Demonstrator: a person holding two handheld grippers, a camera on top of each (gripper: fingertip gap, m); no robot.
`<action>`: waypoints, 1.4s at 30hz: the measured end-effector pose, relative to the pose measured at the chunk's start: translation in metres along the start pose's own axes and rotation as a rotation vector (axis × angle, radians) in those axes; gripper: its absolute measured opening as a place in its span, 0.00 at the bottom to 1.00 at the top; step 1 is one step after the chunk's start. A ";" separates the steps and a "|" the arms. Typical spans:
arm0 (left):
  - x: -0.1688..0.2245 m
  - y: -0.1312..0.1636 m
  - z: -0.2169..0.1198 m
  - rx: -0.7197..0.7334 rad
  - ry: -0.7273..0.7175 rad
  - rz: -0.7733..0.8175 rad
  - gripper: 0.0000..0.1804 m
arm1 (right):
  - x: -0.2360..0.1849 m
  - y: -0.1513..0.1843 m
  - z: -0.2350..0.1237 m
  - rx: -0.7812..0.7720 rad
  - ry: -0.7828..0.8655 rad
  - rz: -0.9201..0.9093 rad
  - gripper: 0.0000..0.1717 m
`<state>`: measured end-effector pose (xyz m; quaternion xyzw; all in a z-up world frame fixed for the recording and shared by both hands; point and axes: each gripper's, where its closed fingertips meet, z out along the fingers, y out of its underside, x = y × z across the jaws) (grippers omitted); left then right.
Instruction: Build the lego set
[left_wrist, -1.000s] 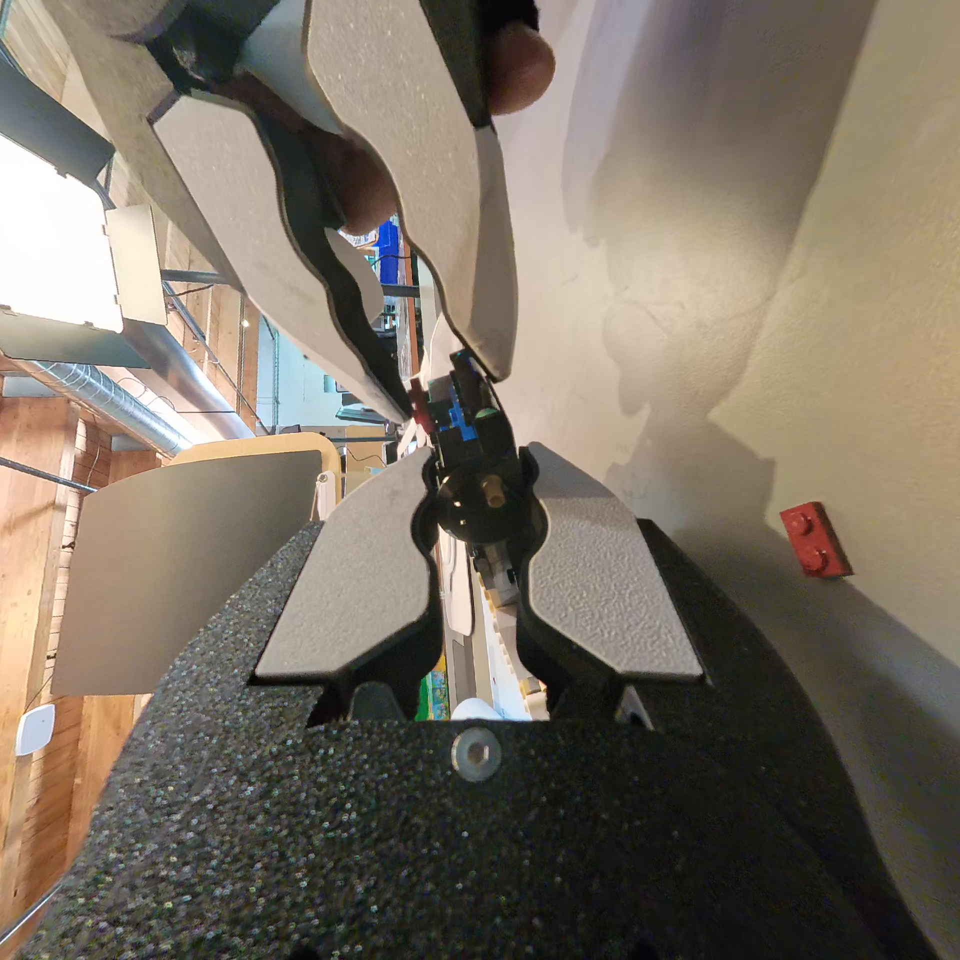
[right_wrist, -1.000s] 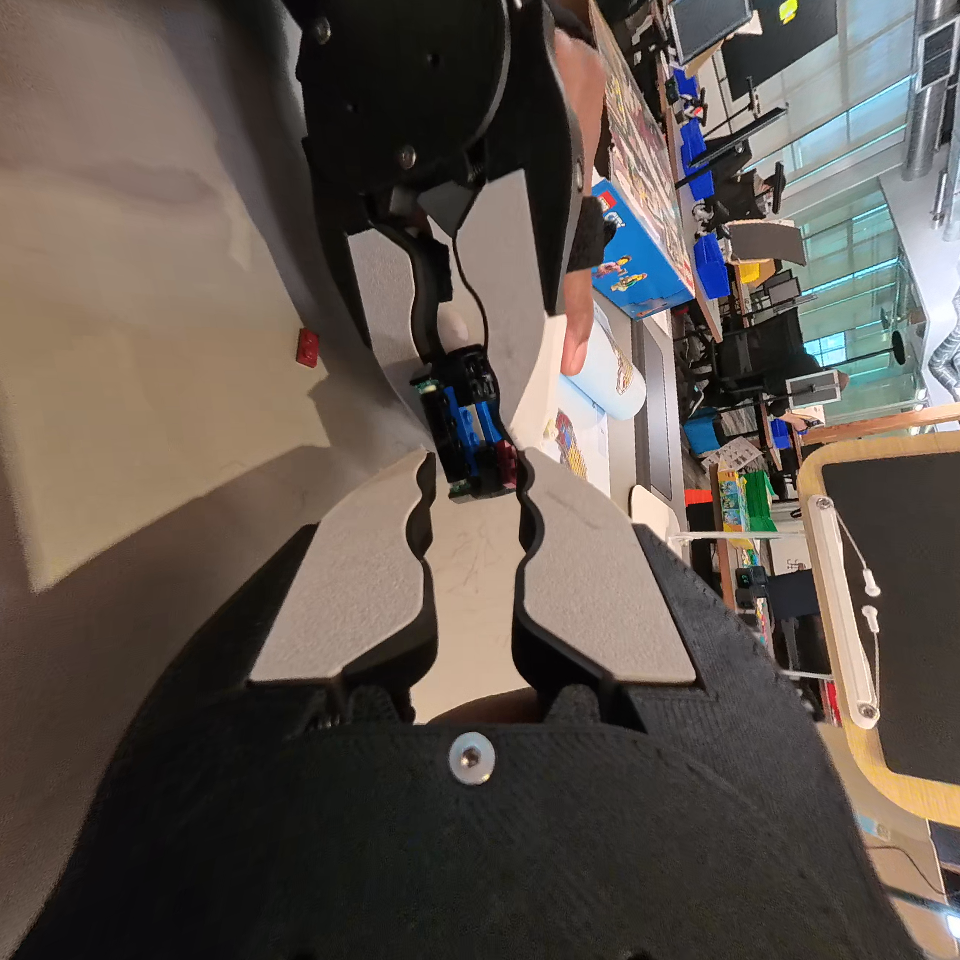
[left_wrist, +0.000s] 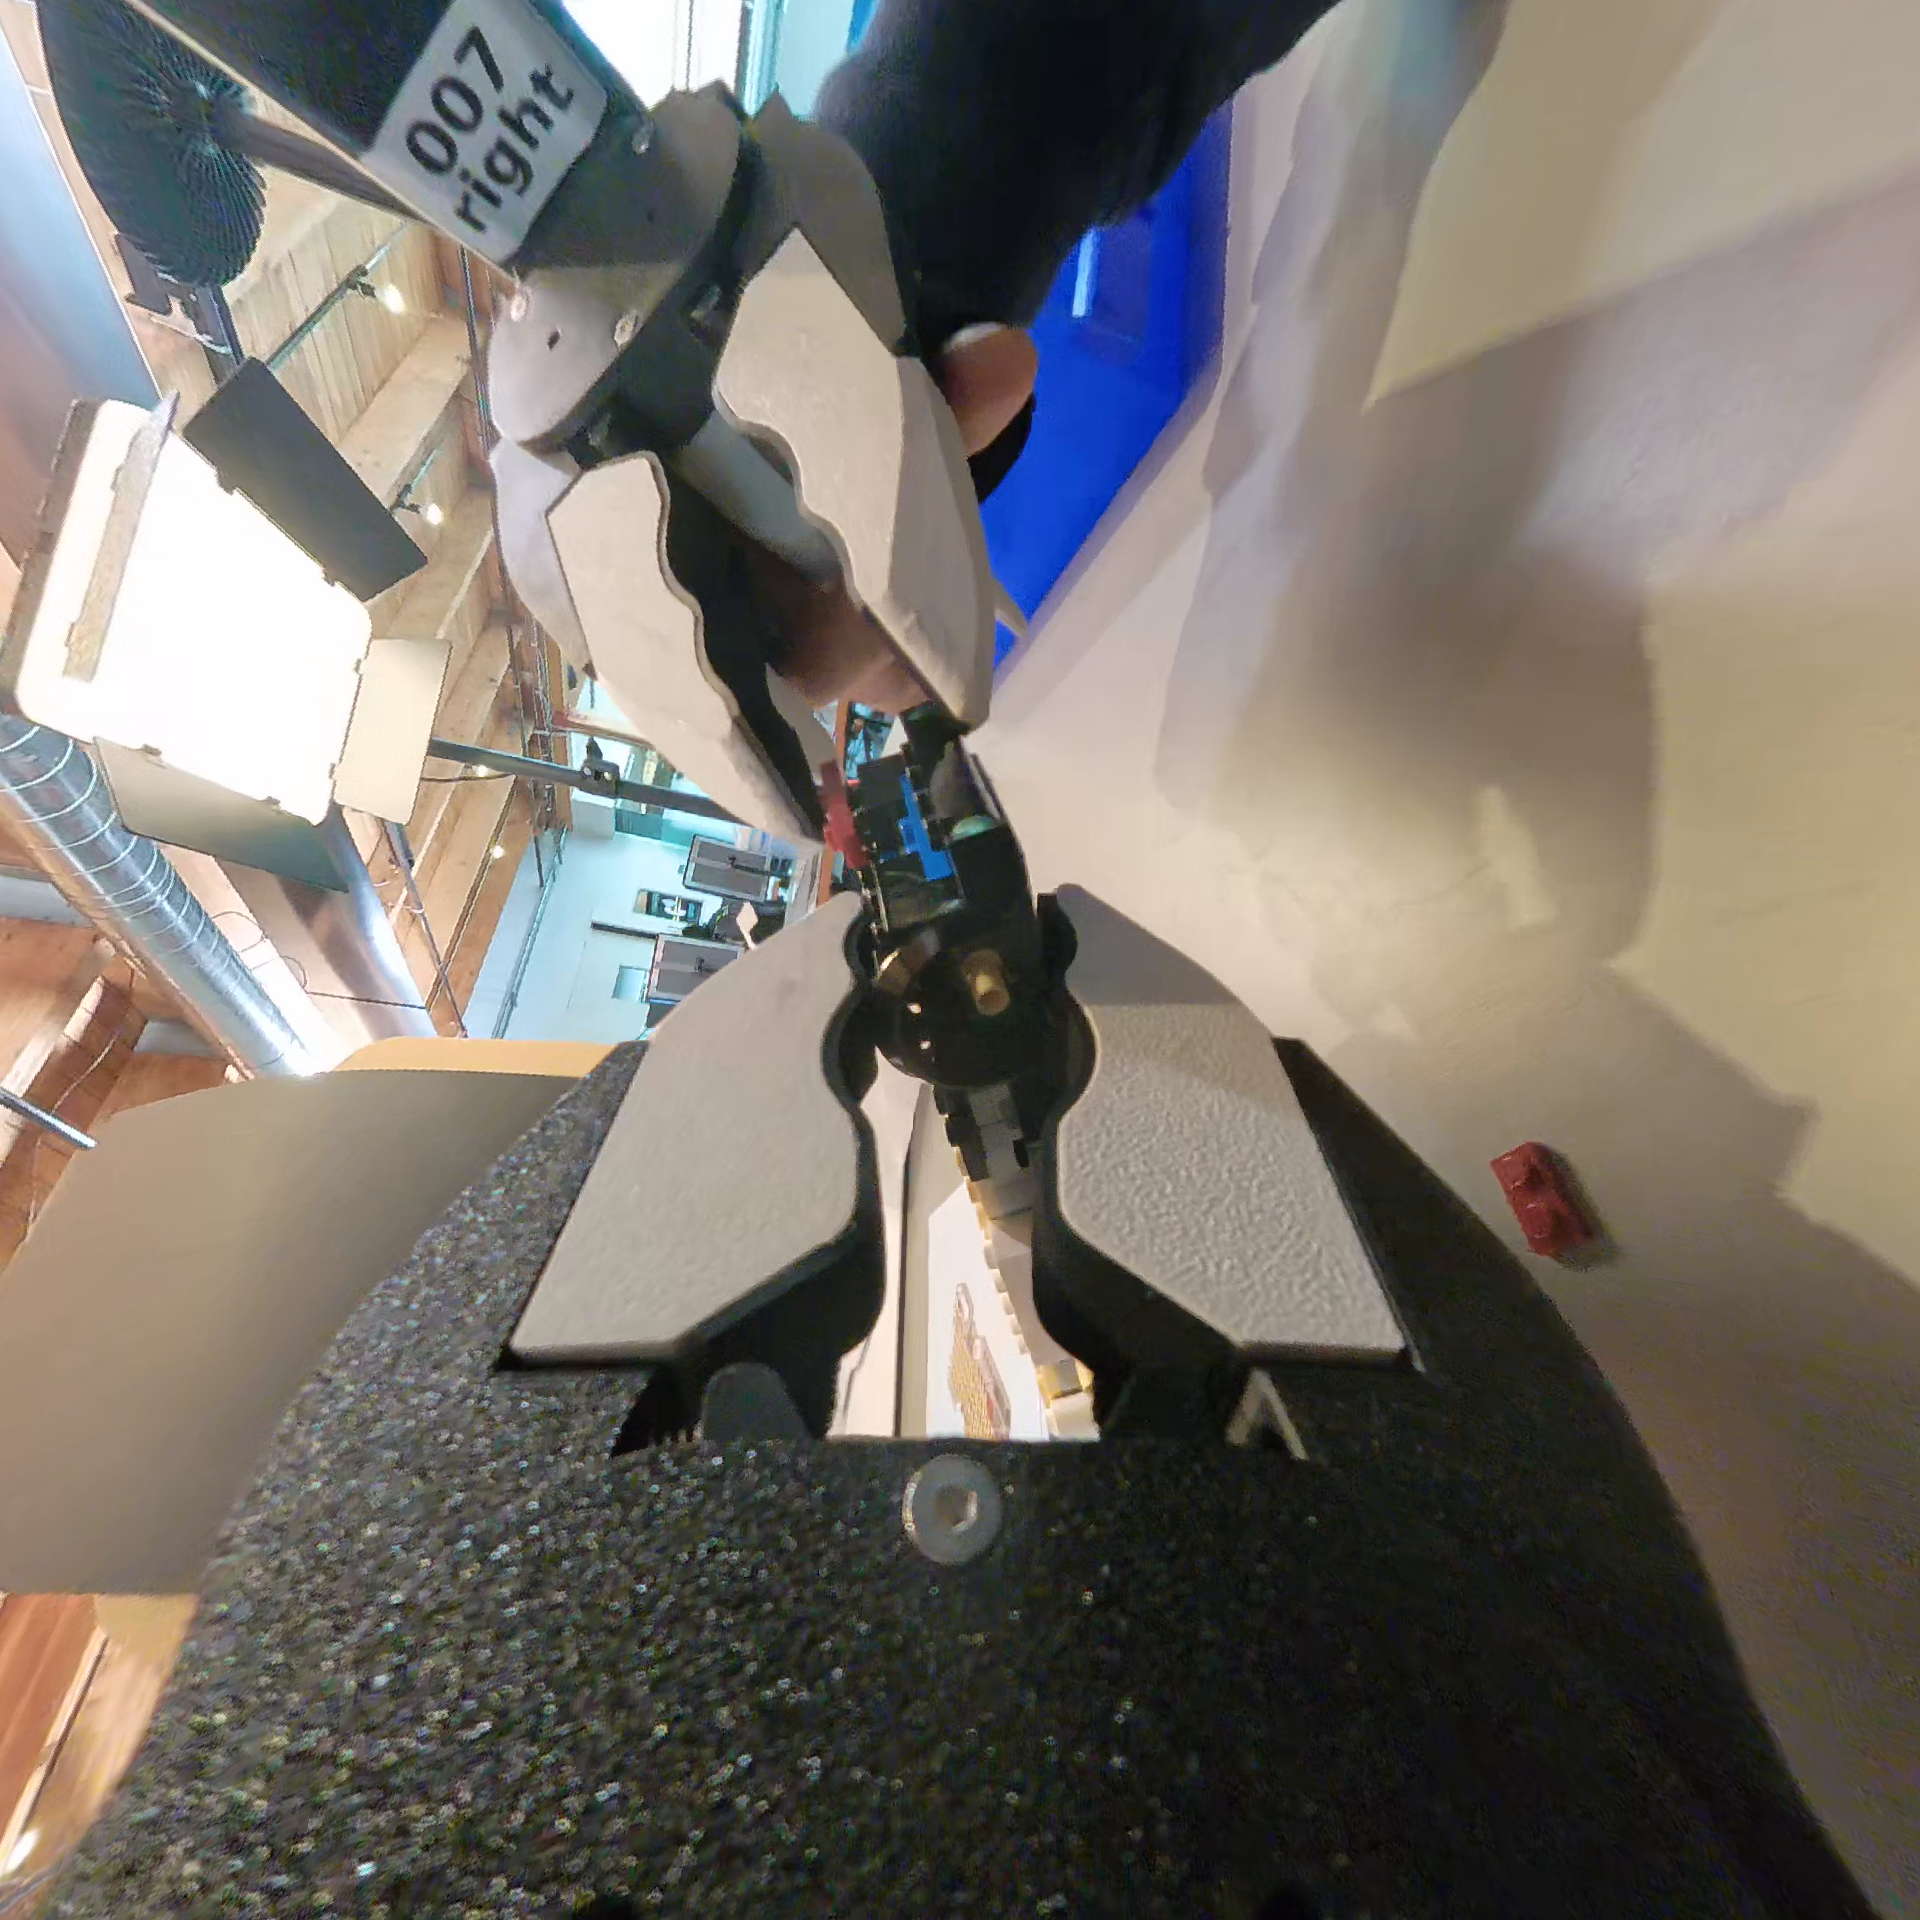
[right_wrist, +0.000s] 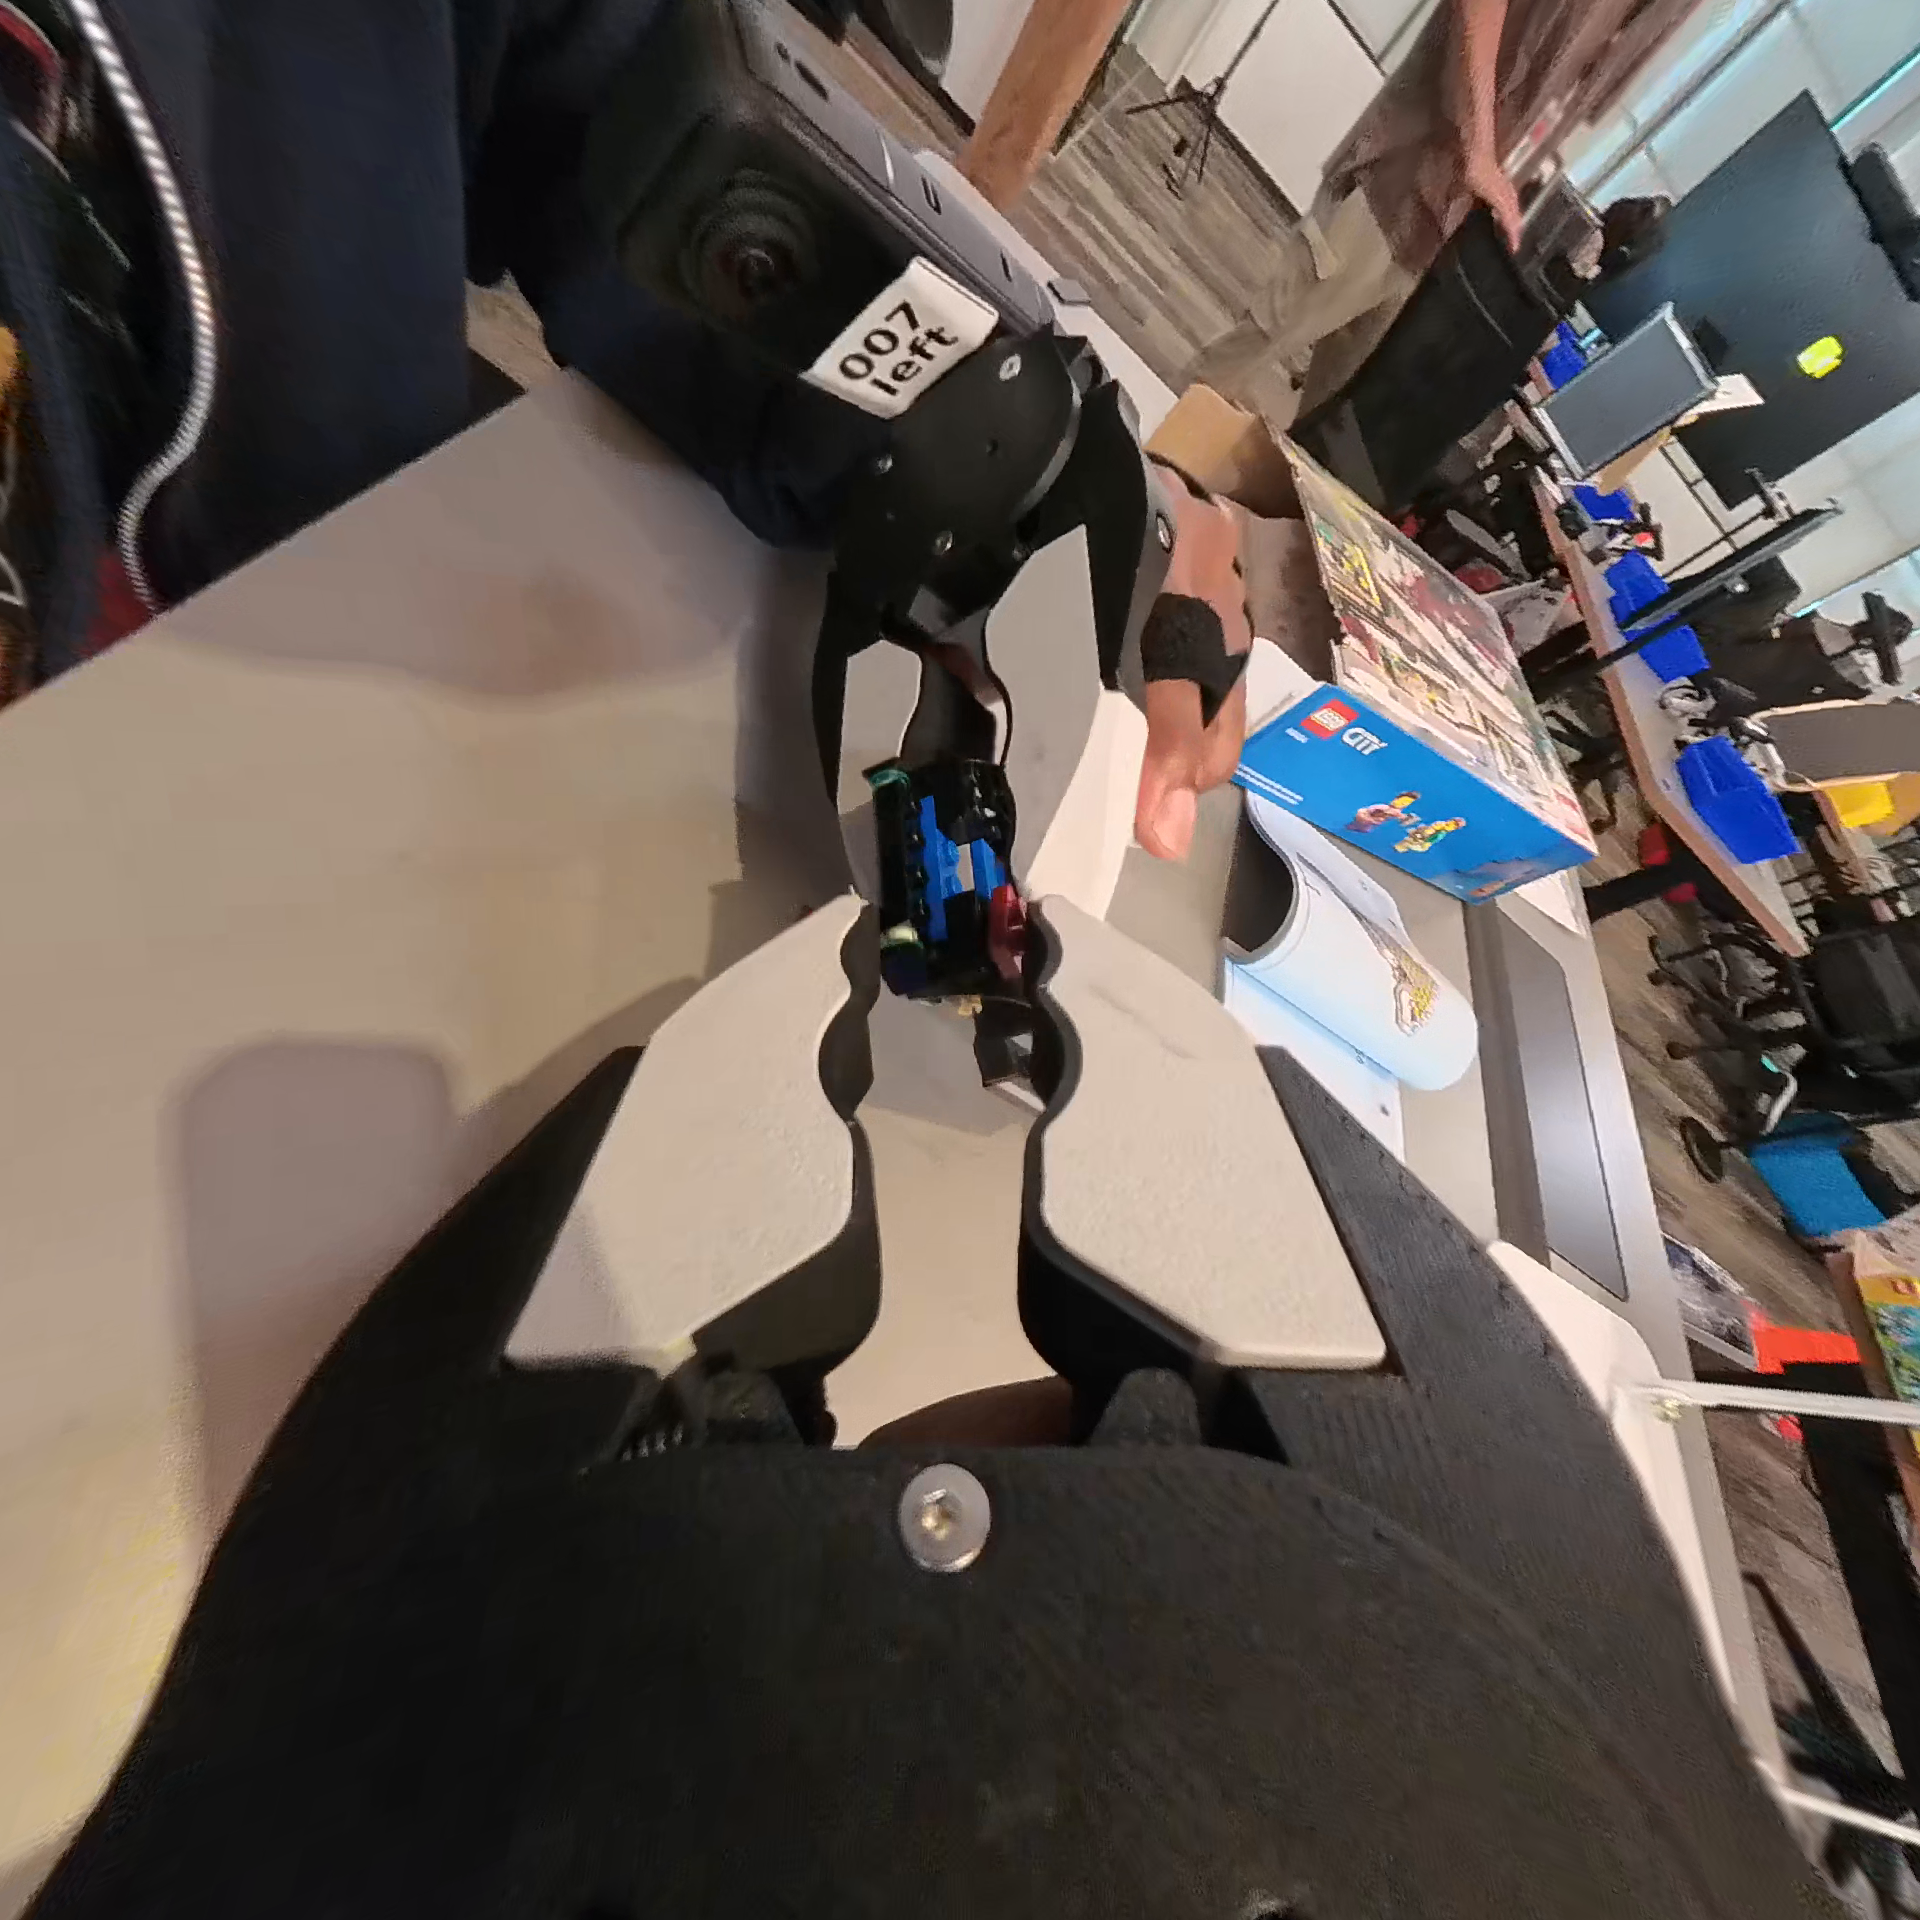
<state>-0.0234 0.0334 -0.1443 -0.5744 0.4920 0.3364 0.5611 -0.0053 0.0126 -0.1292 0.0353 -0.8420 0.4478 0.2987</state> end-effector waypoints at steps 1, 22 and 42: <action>0.000 -0.002 -0.001 0.009 0.000 -0.003 0.16 | -0.001 -0.002 -0.001 0.011 -0.009 0.005 0.15; -0.006 -0.024 -0.006 0.109 -0.023 -0.047 0.16 | -0.009 -0.022 -0.010 0.082 -0.098 0.003 0.16; -0.012 -0.024 -0.007 0.157 -0.003 -0.216 0.15 | 0.003 -0.026 -0.008 0.064 -0.011 -0.071 0.15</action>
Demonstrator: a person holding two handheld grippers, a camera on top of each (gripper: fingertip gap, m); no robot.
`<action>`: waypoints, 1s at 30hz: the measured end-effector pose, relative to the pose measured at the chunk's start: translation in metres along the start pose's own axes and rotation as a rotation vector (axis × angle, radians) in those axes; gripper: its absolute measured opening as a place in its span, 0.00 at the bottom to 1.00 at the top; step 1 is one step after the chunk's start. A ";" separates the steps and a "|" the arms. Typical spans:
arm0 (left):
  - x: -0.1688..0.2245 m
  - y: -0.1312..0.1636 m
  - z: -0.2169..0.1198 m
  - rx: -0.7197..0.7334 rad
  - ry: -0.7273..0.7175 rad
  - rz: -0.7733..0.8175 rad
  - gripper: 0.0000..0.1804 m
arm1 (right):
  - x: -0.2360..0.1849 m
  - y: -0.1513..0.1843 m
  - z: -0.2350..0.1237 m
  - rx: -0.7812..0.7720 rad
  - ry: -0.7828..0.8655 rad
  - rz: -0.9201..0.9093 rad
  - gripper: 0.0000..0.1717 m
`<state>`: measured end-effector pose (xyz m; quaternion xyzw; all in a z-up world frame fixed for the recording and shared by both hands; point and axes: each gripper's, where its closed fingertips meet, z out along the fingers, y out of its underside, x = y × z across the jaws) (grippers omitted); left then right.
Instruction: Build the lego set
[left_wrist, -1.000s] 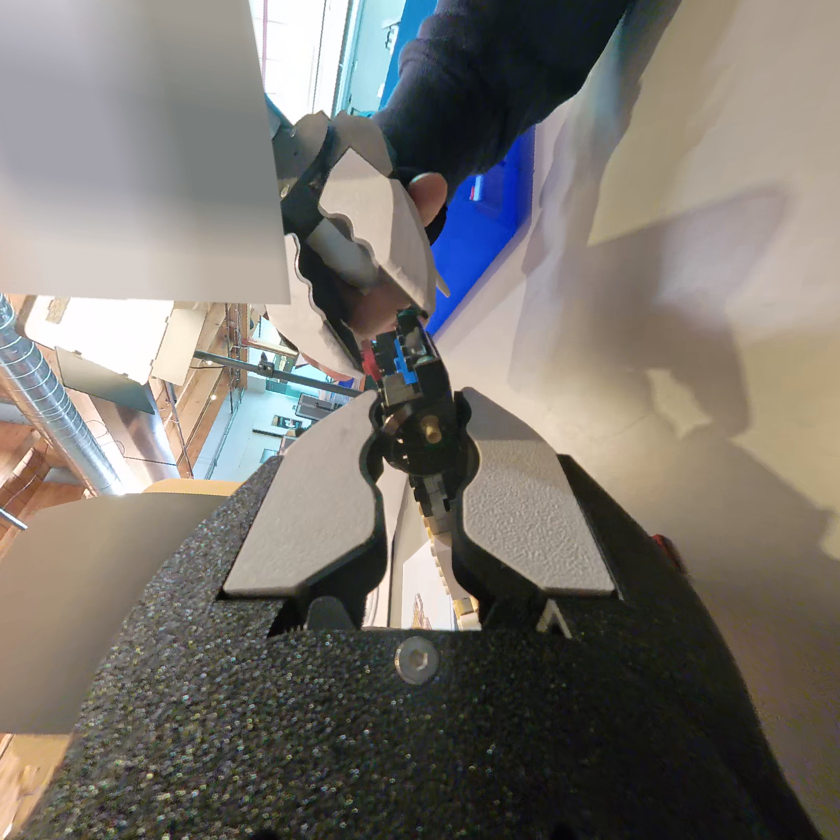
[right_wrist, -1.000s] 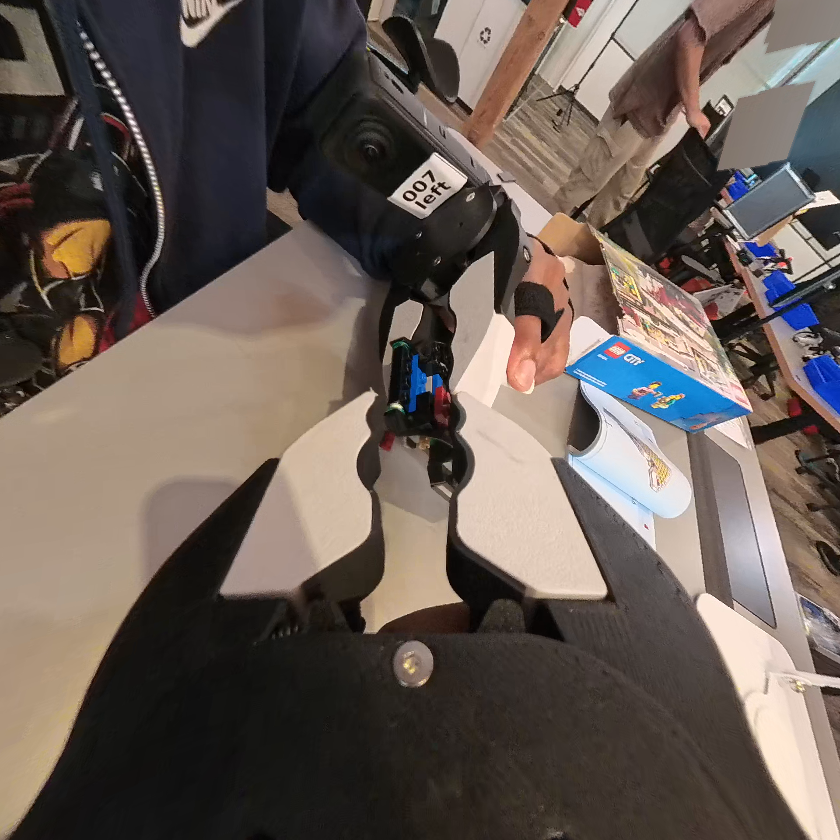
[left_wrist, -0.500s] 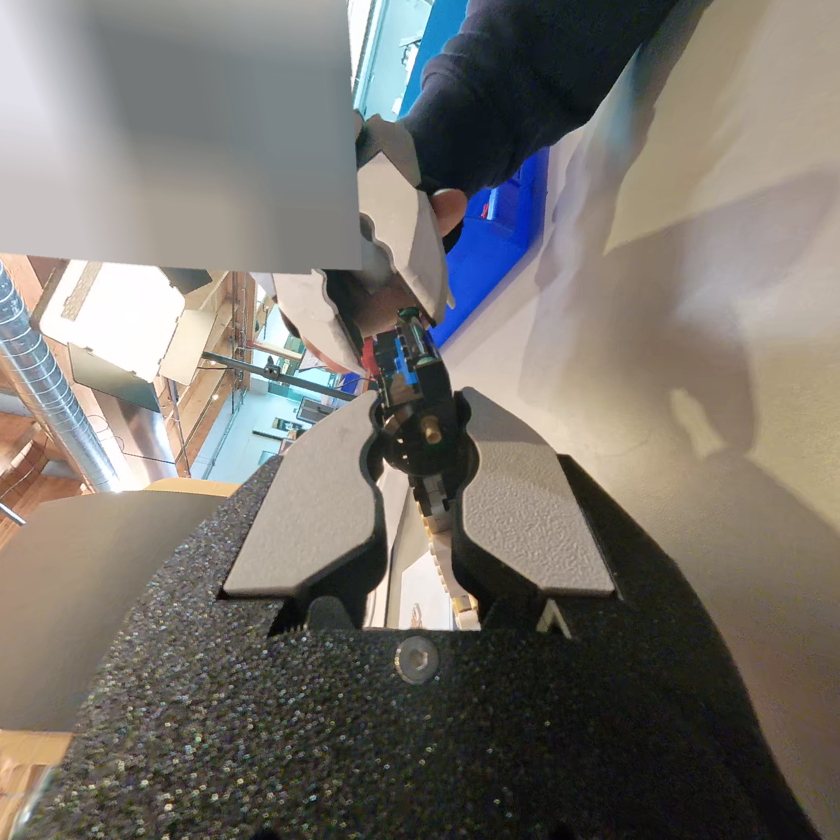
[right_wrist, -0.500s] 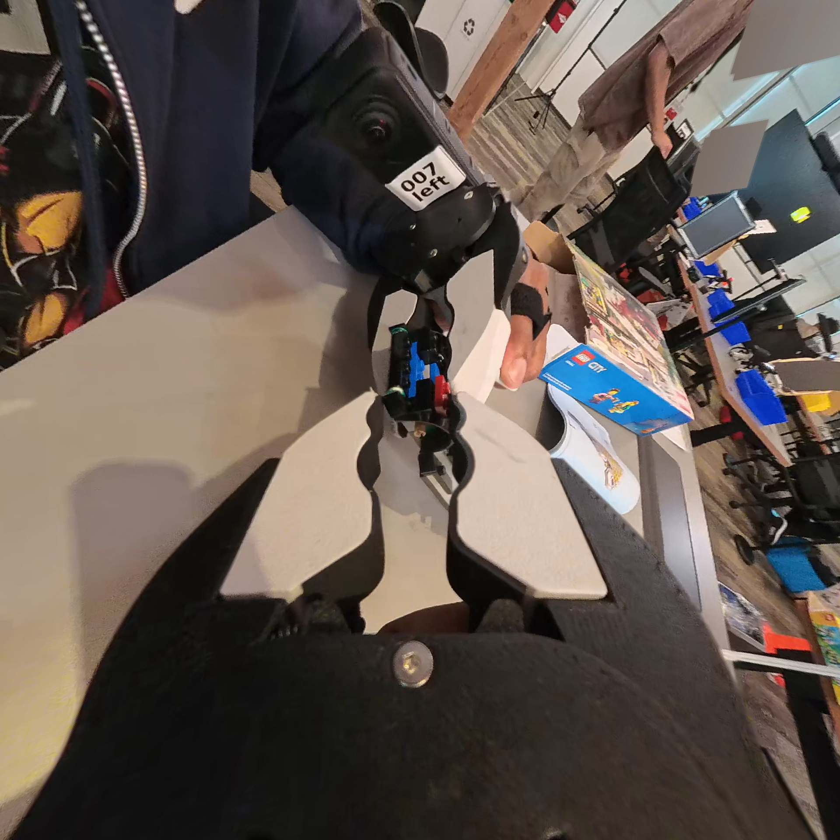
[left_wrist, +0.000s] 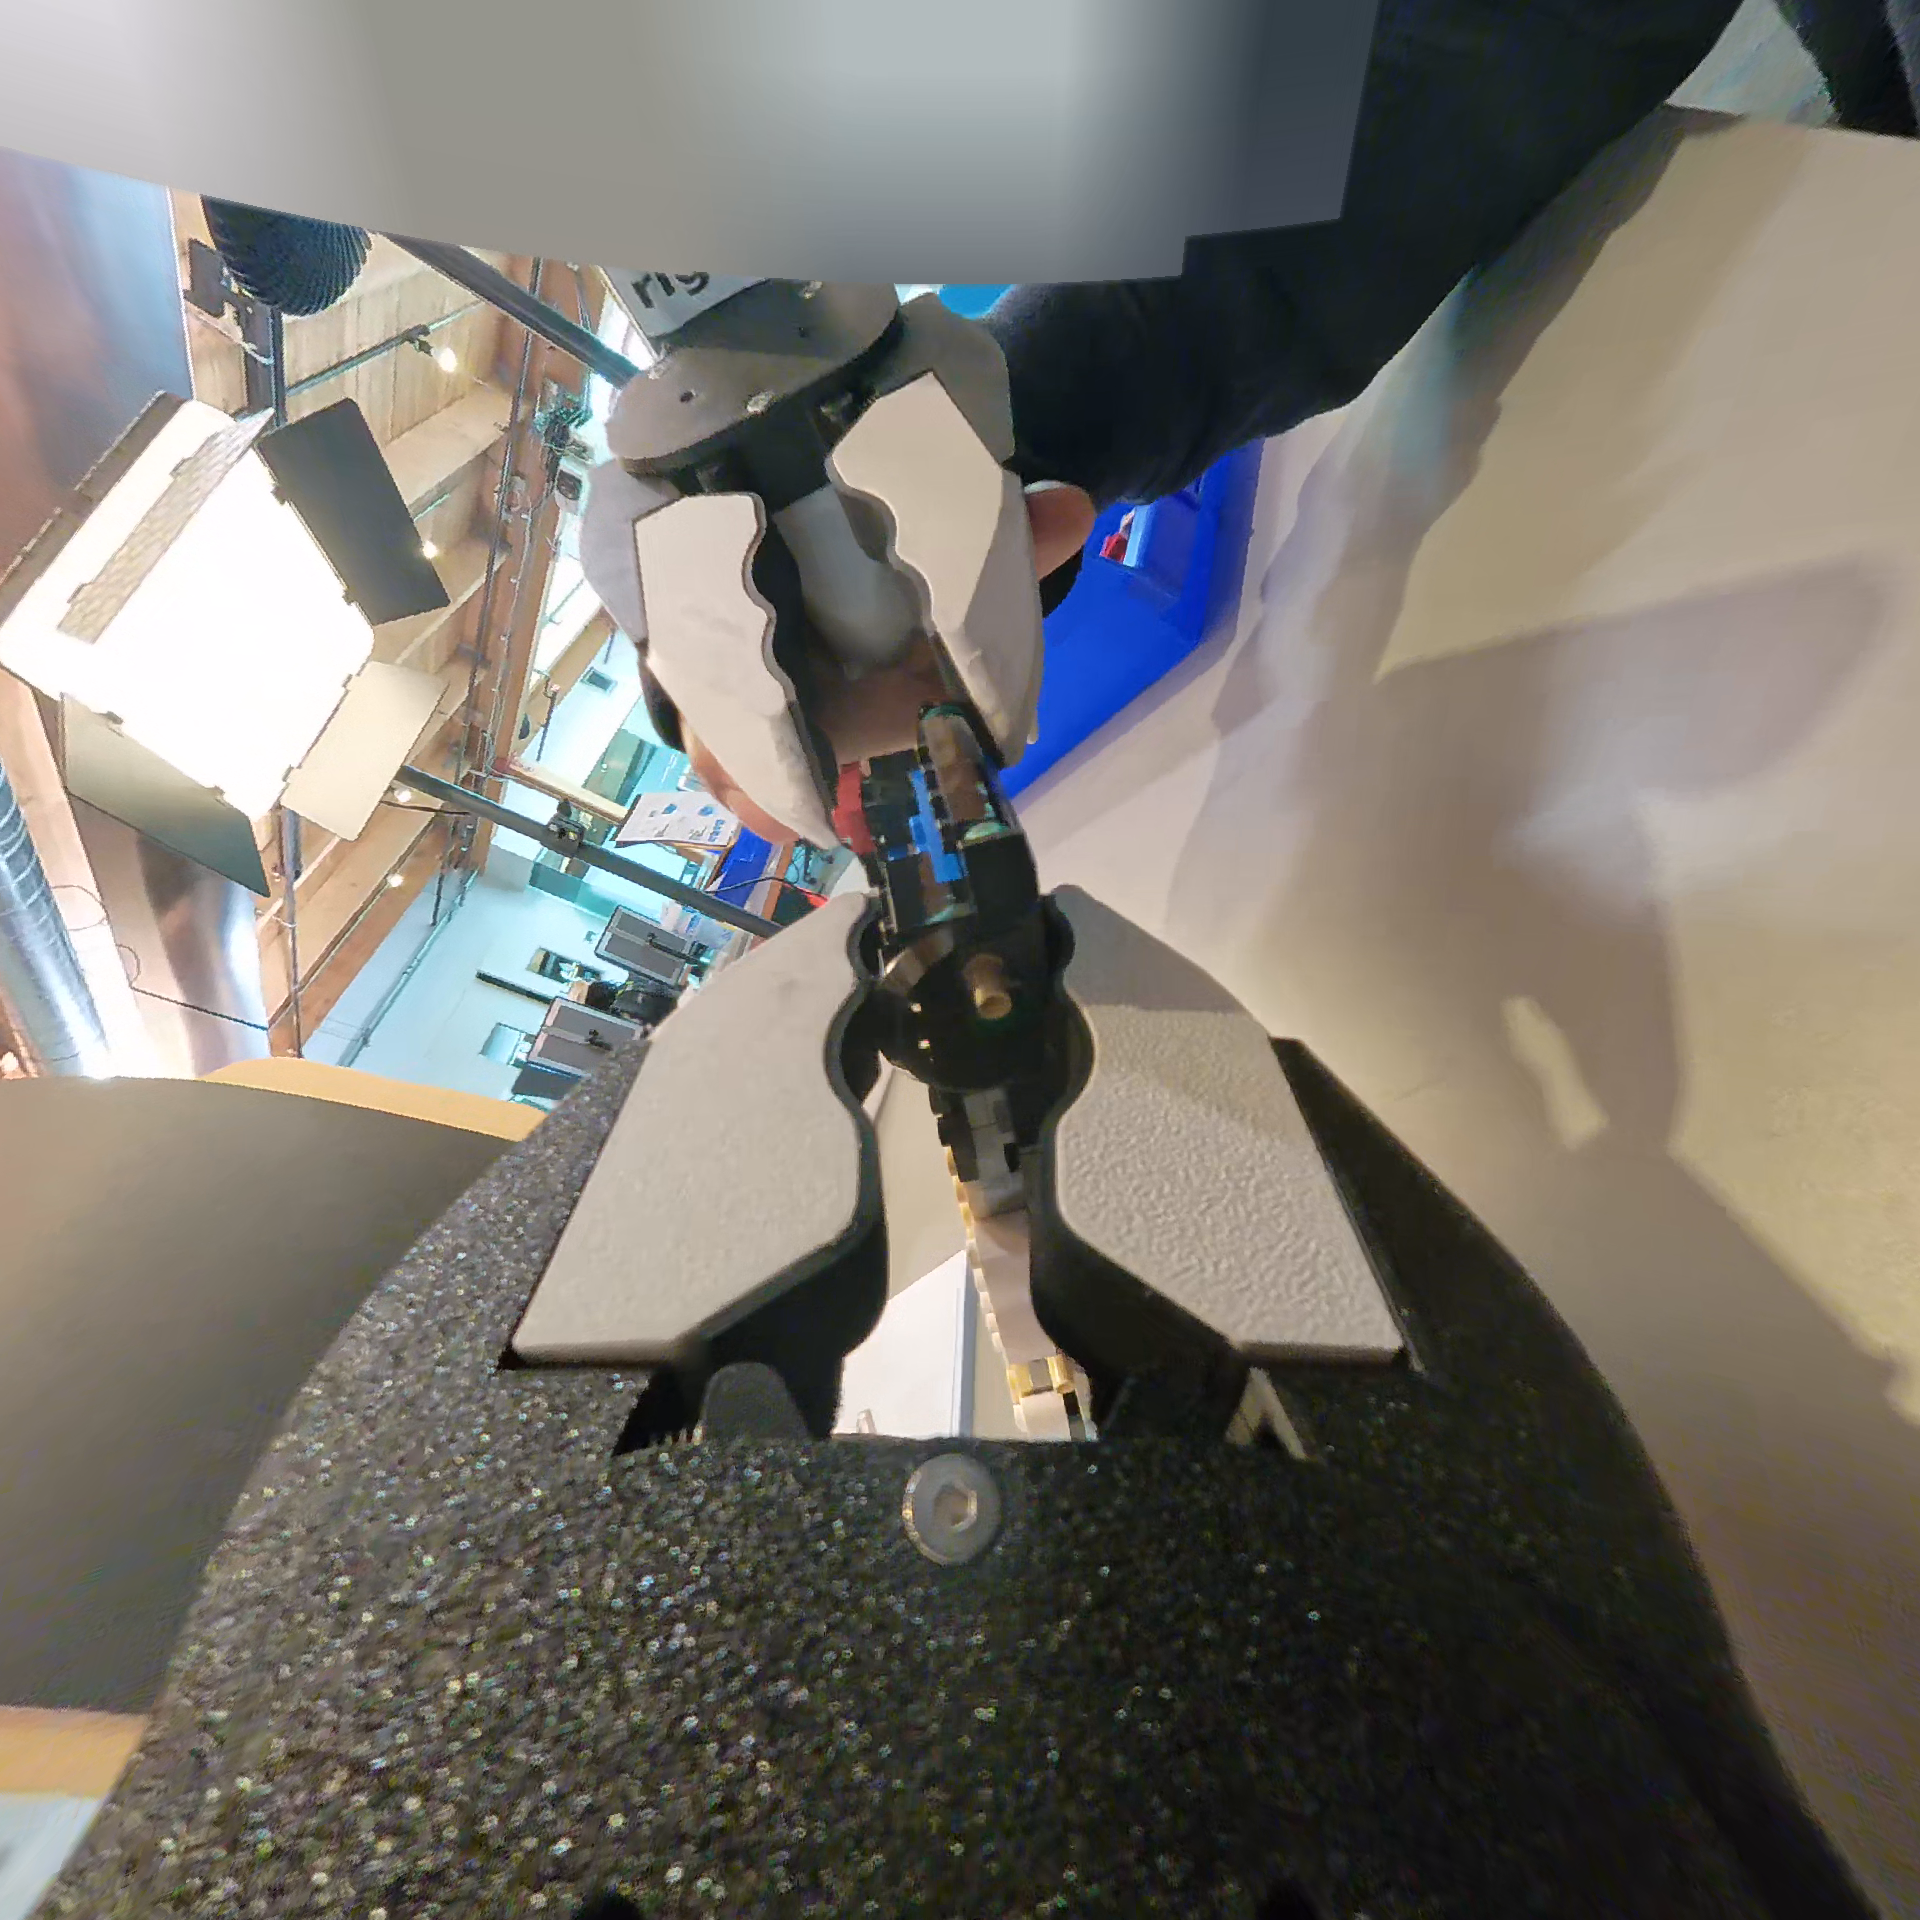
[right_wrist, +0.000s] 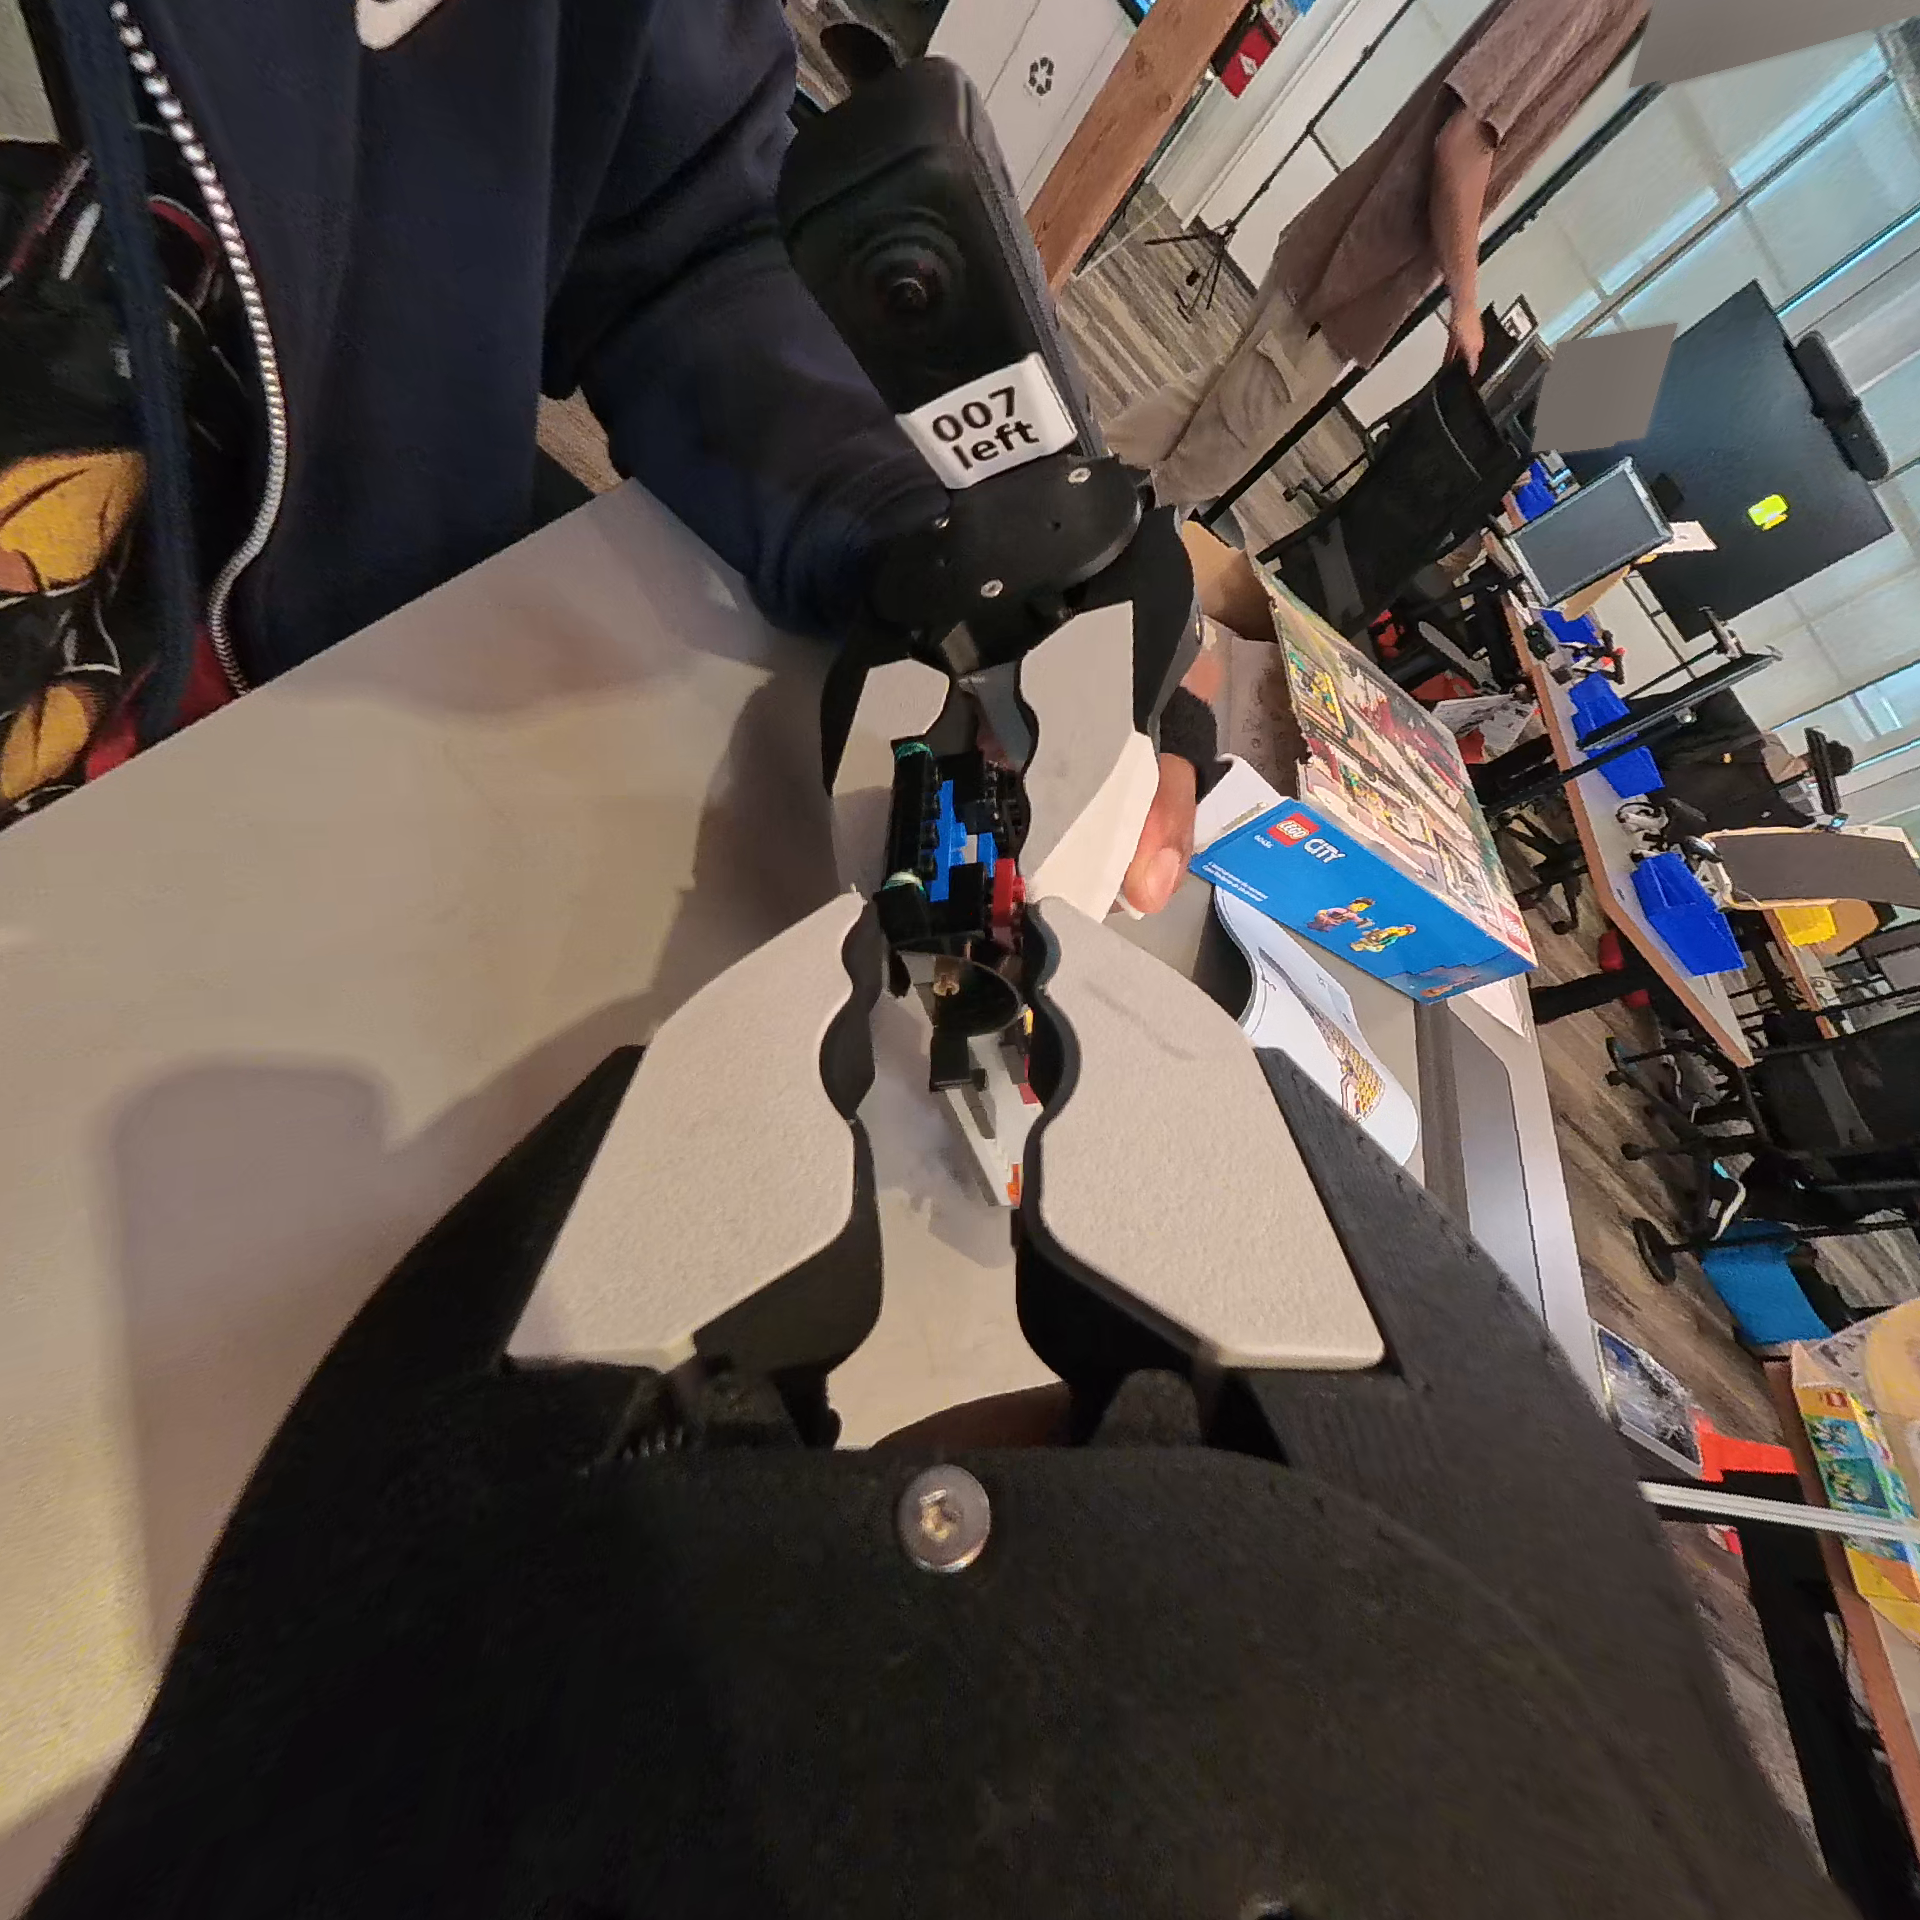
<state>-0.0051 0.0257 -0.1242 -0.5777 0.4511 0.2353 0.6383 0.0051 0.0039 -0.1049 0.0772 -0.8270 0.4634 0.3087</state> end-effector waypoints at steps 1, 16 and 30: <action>-0.001 0.000 0.000 0.002 -0.001 -0.013 0.15 | 0.001 0.000 0.000 0.001 0.000 0.006 0.15; -0.014 -0.011 -0.003 0.129 0.045 -0.312 0.15 | 0.018 -0.008 -0.003 0.040 -0.018 0.123 0.15; -0.039 -0.001 -0.001 0.213 0.087 -0.747 0.16 | 0.050 0.001 -0.006 0.025 0.012 0.356 0.14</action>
